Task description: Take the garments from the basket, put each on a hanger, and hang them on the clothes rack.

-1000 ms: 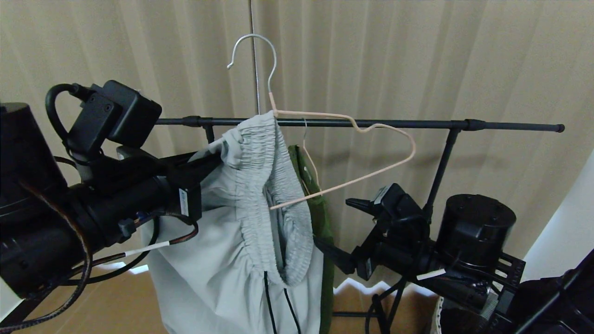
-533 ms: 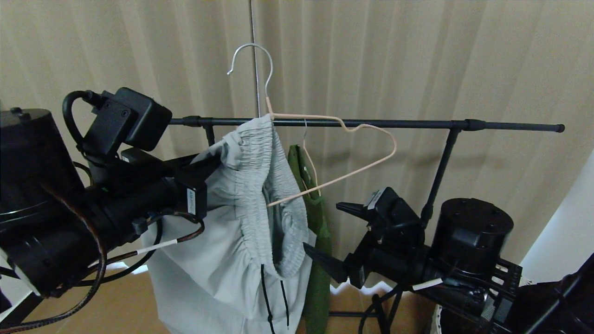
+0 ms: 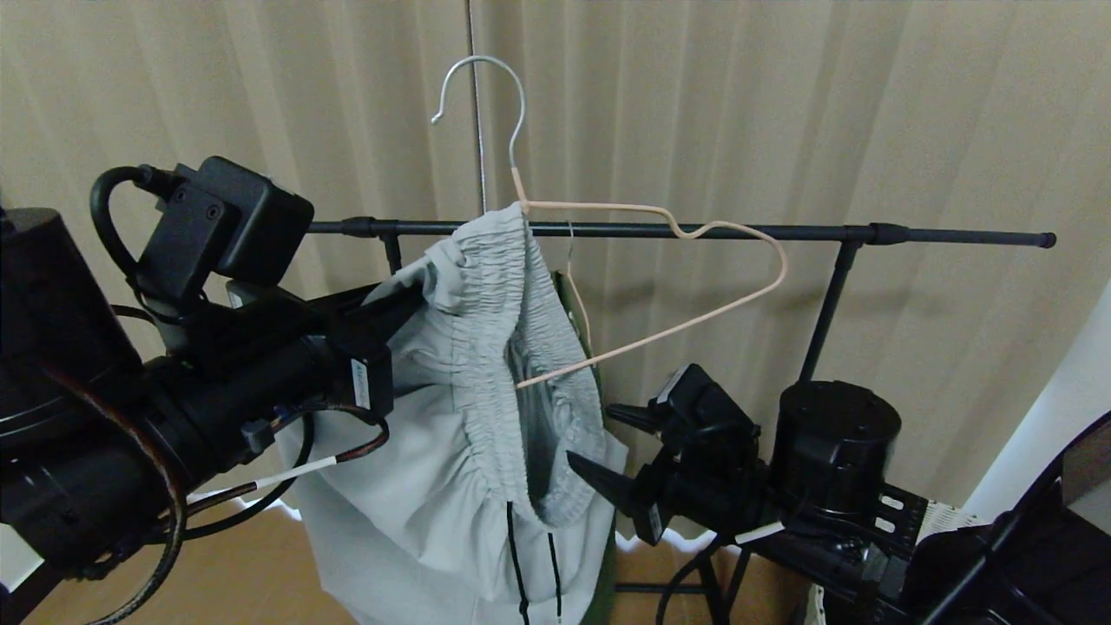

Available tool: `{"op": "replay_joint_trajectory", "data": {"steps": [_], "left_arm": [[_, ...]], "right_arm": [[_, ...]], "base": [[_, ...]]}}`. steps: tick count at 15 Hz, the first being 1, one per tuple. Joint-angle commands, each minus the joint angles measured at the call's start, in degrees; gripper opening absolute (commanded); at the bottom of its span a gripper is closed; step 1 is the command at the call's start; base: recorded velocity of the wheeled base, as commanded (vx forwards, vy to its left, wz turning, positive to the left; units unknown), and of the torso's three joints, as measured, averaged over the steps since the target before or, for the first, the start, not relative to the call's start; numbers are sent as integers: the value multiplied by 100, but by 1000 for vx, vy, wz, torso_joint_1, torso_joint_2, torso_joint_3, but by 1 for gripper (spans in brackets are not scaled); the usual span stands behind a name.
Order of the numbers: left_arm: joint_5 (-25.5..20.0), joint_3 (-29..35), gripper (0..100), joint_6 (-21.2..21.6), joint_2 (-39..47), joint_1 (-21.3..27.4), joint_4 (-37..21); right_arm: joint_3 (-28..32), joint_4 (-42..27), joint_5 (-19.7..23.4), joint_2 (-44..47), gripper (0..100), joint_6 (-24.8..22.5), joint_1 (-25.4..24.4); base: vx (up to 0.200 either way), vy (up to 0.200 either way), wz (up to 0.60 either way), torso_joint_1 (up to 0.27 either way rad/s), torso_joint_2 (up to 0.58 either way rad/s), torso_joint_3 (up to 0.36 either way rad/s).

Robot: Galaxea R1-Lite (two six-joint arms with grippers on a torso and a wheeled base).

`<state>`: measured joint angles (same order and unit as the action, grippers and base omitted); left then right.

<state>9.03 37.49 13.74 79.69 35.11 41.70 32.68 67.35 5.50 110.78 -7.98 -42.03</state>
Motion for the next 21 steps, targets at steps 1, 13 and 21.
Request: {"op": "replay_joint_trajectory", "data": {"steps": [1,13,21], "left_arm": [[2,-31,0,-3,-59,-13,4],[-16,-1472,0,1034,-744,-848,4],[116,-1745,0,1975,-665,-988,4]], "right_arm": [[-16,6,-49,23,0,-1,99],[256,-47,-110,-355,0,-10,1821],[28,-82,-102,-557,0,-19,1171]], "base": [[0,0,0,0,0,0],[0,0,0,0,0,0],[0,0,0,0,0,0]]}}
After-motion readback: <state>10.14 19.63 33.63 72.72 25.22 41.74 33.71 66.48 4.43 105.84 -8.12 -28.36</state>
